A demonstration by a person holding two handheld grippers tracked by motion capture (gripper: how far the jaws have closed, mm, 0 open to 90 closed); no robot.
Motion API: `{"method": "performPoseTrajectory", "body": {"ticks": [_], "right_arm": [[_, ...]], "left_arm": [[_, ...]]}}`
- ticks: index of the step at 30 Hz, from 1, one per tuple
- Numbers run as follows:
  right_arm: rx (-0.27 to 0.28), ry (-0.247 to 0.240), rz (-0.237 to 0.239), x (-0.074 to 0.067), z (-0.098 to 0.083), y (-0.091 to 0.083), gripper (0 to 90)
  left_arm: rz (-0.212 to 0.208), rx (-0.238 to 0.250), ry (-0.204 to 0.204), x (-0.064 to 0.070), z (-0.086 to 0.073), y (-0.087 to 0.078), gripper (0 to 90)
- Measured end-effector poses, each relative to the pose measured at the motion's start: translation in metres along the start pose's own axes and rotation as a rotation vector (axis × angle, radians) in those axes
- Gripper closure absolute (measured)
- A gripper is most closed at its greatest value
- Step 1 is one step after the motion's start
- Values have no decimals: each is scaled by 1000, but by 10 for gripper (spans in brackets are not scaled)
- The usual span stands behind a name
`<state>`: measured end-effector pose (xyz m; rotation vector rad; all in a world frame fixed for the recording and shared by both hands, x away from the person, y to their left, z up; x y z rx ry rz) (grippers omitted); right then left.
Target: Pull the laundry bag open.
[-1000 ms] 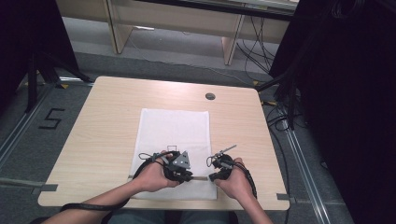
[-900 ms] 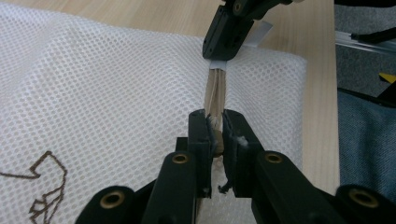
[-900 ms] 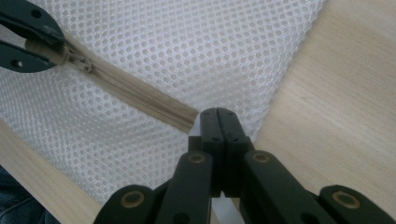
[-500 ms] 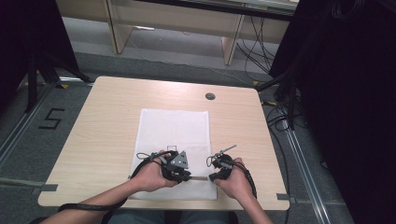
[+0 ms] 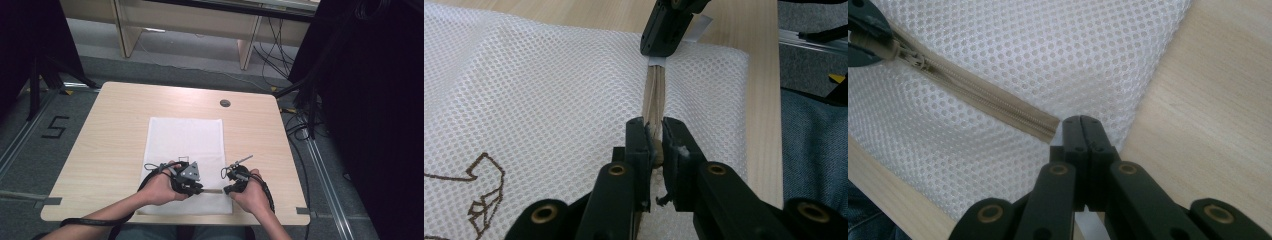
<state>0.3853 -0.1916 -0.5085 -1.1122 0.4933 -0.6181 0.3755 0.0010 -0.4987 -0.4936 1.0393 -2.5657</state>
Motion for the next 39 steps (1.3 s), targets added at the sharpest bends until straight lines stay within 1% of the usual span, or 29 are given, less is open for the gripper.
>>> {"method": "performPoseTrajectory", "body": {"ticks": [1, 2, 3, 4, 6, 7, 8, 9, 12, 13, 15, 16, 17, 18, 20, 21, 22, 23, 24, 25, 26, 27, 28, 31, 32, 33, 39], "right_arm": [[2, -15, 0, 1, 0, 0, 900], [2, -8, -1, 1, 0, 0, 900], [-6, 12, -5, -1, 0, 0, 900], [0, -13, -6, 1, 0, 0, 900], [-1, -7, -6, 0, 0, 0, 900], [-4, -2, -6, -1, 0, 0, 900], [-4, -2, -6, -1, 0, 0, 900], [-11, 9, -4, -1, 0, -1, 900], [-6, 6, -5, -1, 0, 0, 900], [1, -9, -1, 1, 0, 0, 900], [0, -4, -1, 0, 0, 0, 900], [-9, 7, -2, -1, 0, -1, 900], [-4, -2, -5, -1, 0, 0, 900], [-10, 7, -4, -1, 0, -1, 900], [-6, 6, -3, -1, 0, 0, 900], [0, -8, -2, 0, 0, 0, 900], [1, -9, -1, 1, 0, 0, 900], [-3, 10, -2, 0, 0, 0, 900], [-3, 10, -2, 0, 0, 0, 900], [7, -4, 2, 1, 0, 1, 900], [-3, 10, -2, 0, 0, 0, 900], [-5, 9, -2, -1, 0, 0, 900], [-6, 11, -4, -1, 0, 0, 900], [-11, 20, -8, -1, 0, -1, 900], [-1, 3, -6, 0, 0, 0, 900], [-6, 12, -4, -1, 0, 0, 900], [-3, 13, -5, -1, 0, 0, 900]], "left_arm": [[0, -1, 0, 0, 0, 0, 818], [-1, -1, 0, 0, 0, 0, 818], [-1, -1, 0, 0, 0, 0, 818], [-1, -2, 12, 0, 0, 0, 818], [-2, -1, 15, 0, 0, 0, 818], [2, -9, 20, 0, 0, -1, 818], [1, -7, 6, 0, -1, -1, 818], [0, -5, 7, 0, -1, -2, 818], [-1, -6, 16, -1, -2, -4, 818], [-3, -5, 1, -1, -3, -4, 818], [-1, -7, 5, -1, -3, -4, 818], [-1, -4, 2, 0, -3, -4, 818], [3, -10, 21, -1, -3, -5, 818], [-3, -11, 3, -1, -3, -5, 818], [0, -9, 10, -1, -3, -6, 818], [-1, -9, 14, -3, -3, -6, 818], [-4, -12, 3, -3, -4, -7, 818], [-5, -15, -4, -3, -5, -7, 818], [-5, -15, -4, -3, -5, -7, 818], [-7, -16, -6, -3, -6, -7, 817], [-7, -18, 15, -4, -6, -7, 818], [-7, -18, 15, -4, -6, -7, 817], [-1, -28, -3, -4, -6, -7, 817], [-3, -32, -12, -5, -8, -7, 818], [-4, -29, -15, -5, -8, -7, 817], [0, -41, -7, -5, -8, -8, 817], [0, -37, 3, -7, -10, -10, 817]]}}
Point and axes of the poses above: each handheld gripper's, and its own axes: y roughly forward along the jaws, z roughly out of its top, x roughly to its right, the point moved 3 cm from there along y, roughly forward along the jaws, and after that the axes turned 13 degrees about -y, right-handed, at the moved point
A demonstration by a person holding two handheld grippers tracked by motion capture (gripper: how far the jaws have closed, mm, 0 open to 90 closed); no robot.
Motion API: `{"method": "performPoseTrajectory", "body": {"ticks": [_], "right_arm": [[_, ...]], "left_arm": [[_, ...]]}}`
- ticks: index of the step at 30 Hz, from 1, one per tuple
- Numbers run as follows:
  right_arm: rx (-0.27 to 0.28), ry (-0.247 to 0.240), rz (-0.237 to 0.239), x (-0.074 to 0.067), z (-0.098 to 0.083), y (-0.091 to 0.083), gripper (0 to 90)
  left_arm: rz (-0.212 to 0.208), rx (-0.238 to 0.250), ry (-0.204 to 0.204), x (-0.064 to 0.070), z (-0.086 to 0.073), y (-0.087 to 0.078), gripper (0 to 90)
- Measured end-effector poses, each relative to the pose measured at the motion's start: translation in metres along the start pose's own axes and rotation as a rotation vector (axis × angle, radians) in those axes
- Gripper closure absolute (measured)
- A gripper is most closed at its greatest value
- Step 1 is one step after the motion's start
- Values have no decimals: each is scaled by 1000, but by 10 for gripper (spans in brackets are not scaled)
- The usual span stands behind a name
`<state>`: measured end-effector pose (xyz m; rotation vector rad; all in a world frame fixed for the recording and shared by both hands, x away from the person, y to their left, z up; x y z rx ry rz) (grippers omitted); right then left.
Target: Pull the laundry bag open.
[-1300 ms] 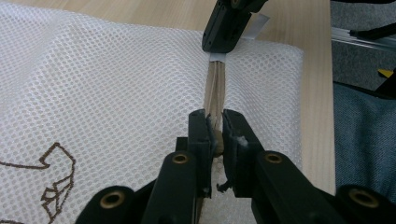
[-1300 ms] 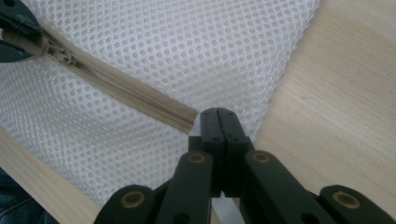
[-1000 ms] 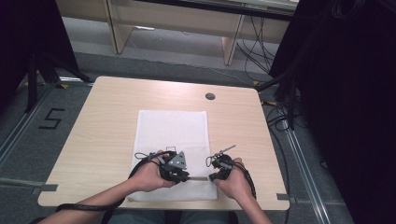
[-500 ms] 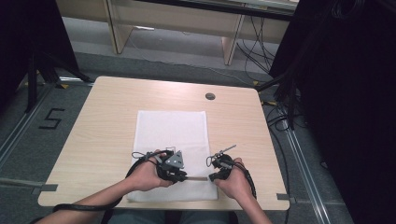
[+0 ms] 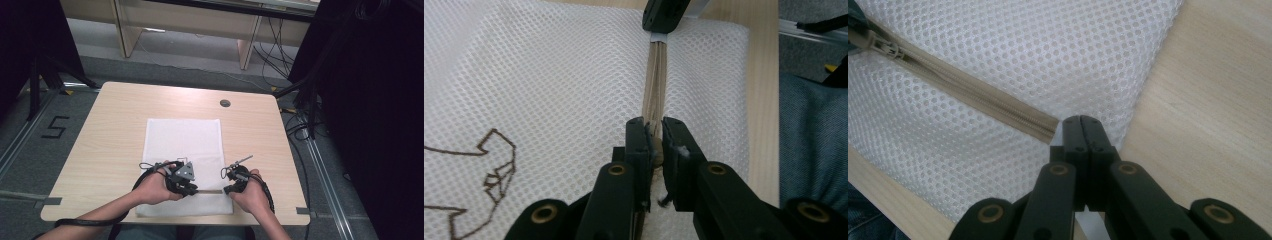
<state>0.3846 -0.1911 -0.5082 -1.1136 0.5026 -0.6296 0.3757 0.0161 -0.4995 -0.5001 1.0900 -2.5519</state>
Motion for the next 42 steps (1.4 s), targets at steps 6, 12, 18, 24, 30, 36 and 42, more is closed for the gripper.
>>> {"method": "performPoseTrajectory", "body": {"ticks": [6, 12, 18, 24, 30, 36, 42], "right_arm": [[4, -7, -1, 0, 0, 0, 900], [7, -12, -2, 0, 0, 0, 900], [9, 8, -2, 0, 0, 1, 900], [17, -9, -3, 0, 0, 1, 900], [6, -6, -1, 0, 0, 0, 900], [6, -7, -3, 0, 0, 0, 900], [10, -11, -5, 0, 0, 0, 900]], "left_arm": [[-1, -6, -5, -1, -2, -2, 818], [-7, 2, -11, 0, -2, -2, 817], [-12, 0, -1, 0, -2, -3, 817], [-7, 0, -3, 0, -3, -4, 817], [-8, -2, 5, 0, -4, -6, 818], [-6, -1, -5, 0, -6, -7, 818], [-10, -2, 7, -1, -6, -10, 818]]}}
Point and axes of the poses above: each handheld gripper's, and its own axes: y roughly forward along the jaws, z roughly out of its top, x roughly to its right, the point moved 3 cm from there along y, roughly forward along the jaws, and after that the axes turned 13 degrees about -y, right-handed, at the moved point
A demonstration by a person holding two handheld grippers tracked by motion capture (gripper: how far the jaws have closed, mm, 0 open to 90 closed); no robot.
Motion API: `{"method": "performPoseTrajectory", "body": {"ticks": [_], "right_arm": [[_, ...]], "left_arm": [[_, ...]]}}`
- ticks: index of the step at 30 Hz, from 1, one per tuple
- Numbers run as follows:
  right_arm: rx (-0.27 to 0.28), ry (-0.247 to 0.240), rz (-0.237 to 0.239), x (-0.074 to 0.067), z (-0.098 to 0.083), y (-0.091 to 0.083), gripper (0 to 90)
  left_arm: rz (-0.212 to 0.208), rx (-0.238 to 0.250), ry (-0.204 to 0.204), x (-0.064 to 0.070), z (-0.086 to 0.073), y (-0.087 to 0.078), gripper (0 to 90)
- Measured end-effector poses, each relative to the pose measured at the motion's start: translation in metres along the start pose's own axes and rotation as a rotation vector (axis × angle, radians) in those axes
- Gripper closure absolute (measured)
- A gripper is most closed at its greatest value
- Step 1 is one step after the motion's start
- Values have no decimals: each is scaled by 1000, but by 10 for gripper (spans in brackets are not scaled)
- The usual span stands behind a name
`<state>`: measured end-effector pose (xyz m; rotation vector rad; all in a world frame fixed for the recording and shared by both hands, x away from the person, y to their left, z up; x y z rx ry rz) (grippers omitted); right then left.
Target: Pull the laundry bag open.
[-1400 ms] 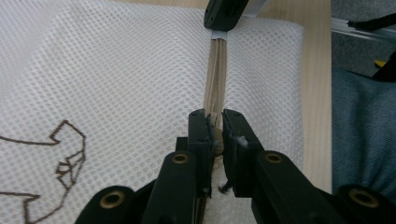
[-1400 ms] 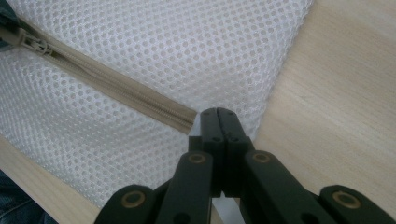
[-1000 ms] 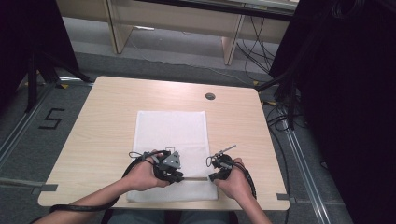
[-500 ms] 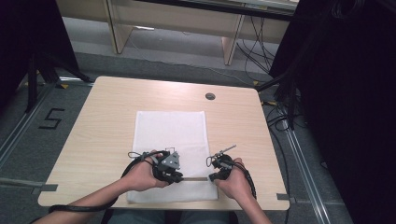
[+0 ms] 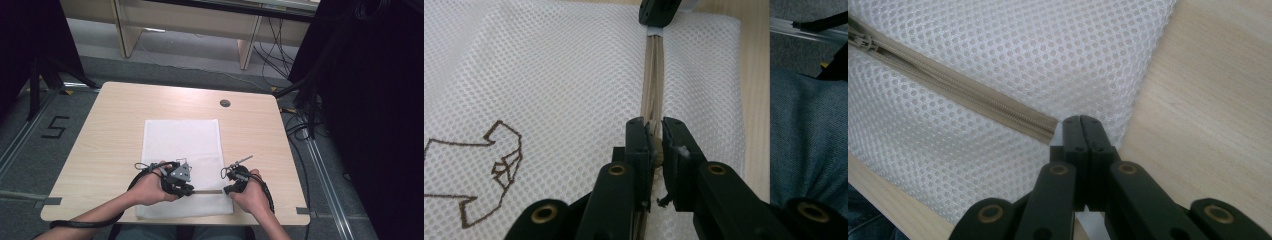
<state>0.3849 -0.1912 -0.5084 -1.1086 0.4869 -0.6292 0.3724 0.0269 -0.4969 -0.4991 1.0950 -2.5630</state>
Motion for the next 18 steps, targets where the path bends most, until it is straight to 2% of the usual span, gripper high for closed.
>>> {"method": "performPoseTrajectory", "body": {"ticks": [1, 2, 3, 4, 7, 11, 13, 18], "right_arm": [[-6, 13, 2, 0, 0, 0, 900], [-2, 5, 1, 0, 0, 0, 900], [-2, 5, 2, 0, 0, 0, 900], [1, -2, 1, 0, 0, 0, 900], [-8, 14, -3, -1, 0, 0, 900], [-1, 2, -1, 0, 0, 0, 900], [-1, 2, -1, 0, 0, 0, 900], [-5, 0, -4, 0, 0, 0, 900]], "left_arm": [[0, 1, -19, 0, -1, -1, 818], [0, 1, -19, 0, -1, -1, 818], [-3, 6, 0, -1, -1, -2, 818], [-1, 6, -21, 0, -2, -2, 818], [-3, 12, -22, -1, -3, -4, 817], [3, 7, 2, -1, -3, -4, 818], [1, 11, -19, -1, -3, -4, 818], [-1, 6, -3, -2, -4, -6, 818]]}}
Point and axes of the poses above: each handheld gripper's, and its own axes: y roughly forward along the jaws, z roughly out of its top, x roughly to its right, the point moved 3 cm from there along y, roughly forward along the jaws, and after that the axes turned 13 degrees about -y, right-handed, at the moved point
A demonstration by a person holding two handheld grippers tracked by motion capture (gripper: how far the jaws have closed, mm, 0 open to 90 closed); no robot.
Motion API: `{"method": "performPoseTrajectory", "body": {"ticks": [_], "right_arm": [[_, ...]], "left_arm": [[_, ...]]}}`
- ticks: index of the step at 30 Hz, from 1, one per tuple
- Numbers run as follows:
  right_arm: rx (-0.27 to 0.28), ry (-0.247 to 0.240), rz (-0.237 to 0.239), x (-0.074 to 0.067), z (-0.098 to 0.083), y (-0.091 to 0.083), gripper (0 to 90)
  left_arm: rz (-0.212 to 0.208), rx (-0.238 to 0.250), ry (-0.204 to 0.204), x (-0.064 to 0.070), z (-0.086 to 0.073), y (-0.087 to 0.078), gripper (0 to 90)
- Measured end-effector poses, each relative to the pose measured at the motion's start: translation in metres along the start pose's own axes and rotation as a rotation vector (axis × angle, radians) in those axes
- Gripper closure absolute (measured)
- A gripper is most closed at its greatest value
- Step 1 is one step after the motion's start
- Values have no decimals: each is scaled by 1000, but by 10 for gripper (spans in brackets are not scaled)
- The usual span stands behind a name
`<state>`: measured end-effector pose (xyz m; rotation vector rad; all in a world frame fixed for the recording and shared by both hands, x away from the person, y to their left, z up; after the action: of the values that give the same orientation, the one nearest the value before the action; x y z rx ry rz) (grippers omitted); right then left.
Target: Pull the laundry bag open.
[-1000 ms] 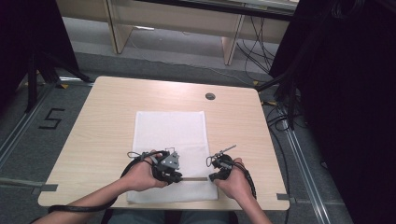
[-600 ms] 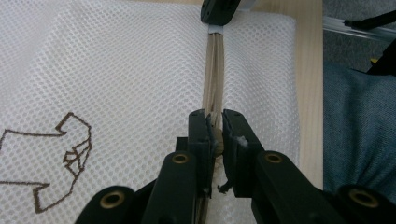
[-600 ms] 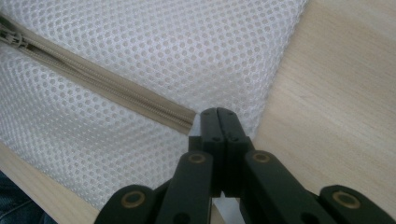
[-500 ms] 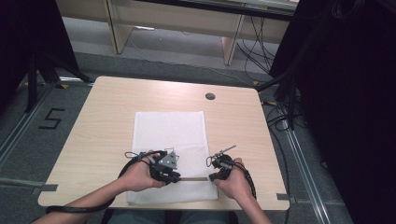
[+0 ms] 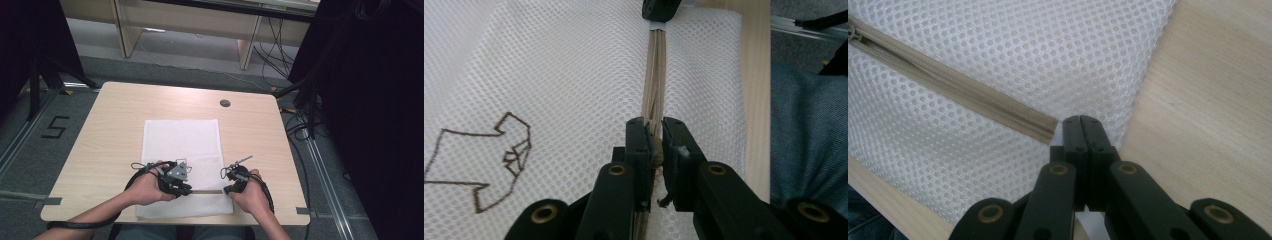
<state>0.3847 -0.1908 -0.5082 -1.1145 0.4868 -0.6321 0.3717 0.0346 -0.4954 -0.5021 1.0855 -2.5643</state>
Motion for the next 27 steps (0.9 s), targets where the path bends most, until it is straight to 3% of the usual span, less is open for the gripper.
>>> {"method": "performPoseTrajectory", "body": {"ticks": [2, 3, 6, 10, 15, 19, 21, 23, 27], "right_arm": [[8, 7, 1, 0, 0, 1, 900], [2, 2, 4, 0, 0, 0, 900], [1, 5, 3, 0, 0, 0, 900], [1, 1, 0, 0, 0, 0, 900], [2, 3, 2, 0, 0, 0, 900], [0, 0, 2, 0, 0, 0, 900], [-4, 3, 2, 0, 0, 0, 900], [-4, 3, 1, 0, 0, 0, 900], [-2, -1, 0, 0, 0, 0, 900]], "left_arm": [[7, 2, 3, 0, 0, -1, 818], [1, 7, -21, 1, -1, -1, 817], [6, 0, -4, 0, -1, -2, 818], [0, 15, -23, 0, -2, -3, 817], [10, 1, -4, -1, -3, -5, 818], [-3, 13, -25, -1, -4, -6, 817], [6, 6, -5, -2, -4, -6, 817], [-2, 10, -22, -1, -5, -7, 818], [0, 13, -12, -1, -5, -7, 817]]}}
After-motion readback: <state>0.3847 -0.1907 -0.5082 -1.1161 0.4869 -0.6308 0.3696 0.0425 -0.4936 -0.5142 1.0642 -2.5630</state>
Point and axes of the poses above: each handheld gripper's, and its own axes: y roughly forward along the jaws, z roughly out of its top, x roughly to its right, the point moved 3 cm from there along y, roughly forward along the jaws, and after that the axes turned 13 degrees about -y, right-handed, at the moved point
